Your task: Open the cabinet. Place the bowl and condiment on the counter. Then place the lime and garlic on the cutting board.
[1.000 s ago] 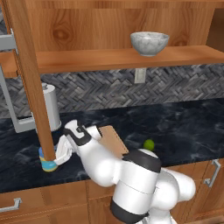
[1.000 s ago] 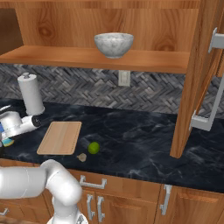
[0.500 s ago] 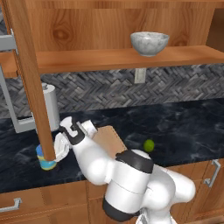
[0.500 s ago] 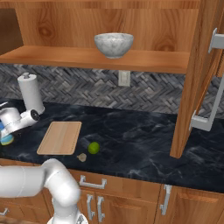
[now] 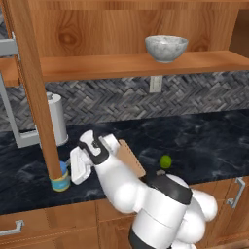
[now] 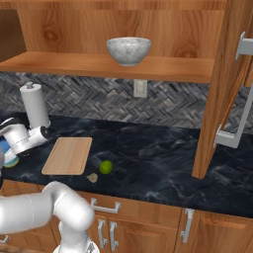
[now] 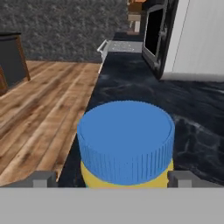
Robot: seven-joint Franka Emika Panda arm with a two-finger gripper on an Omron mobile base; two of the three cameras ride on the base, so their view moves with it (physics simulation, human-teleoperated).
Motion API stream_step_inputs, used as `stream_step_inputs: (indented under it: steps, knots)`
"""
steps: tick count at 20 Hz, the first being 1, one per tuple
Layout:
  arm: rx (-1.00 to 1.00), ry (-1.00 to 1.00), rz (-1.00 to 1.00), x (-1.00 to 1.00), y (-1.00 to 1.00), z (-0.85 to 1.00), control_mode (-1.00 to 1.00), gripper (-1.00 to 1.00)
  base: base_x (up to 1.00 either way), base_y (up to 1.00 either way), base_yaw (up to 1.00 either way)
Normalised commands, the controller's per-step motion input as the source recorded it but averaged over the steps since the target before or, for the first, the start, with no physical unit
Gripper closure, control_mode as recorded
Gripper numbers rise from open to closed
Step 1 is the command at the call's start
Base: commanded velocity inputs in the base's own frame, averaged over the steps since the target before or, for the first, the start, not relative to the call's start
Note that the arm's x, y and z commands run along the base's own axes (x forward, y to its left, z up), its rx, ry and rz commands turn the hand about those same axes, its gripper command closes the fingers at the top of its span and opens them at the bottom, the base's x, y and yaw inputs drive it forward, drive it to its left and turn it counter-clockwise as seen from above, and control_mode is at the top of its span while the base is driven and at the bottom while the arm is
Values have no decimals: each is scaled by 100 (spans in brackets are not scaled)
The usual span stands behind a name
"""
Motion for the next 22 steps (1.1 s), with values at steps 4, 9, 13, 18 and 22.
stream_step_inputs:
  steps: [4,9,13,18,22]
  knots:
    - [0,-17,0,-46,-16,0,-100,-100,0,0,0]
    - [0,-20,0,-40,-33,29,-100,-100,0,0,0]
    - [0,-30,0,-23,-52,43,-100,-100,0,0,0]
    - [0,-17,-9,-19,-71,57,-100,-100,0,0,0]
    - [-2,0,-38,0,-65,45,-100,-100,0,0,0]
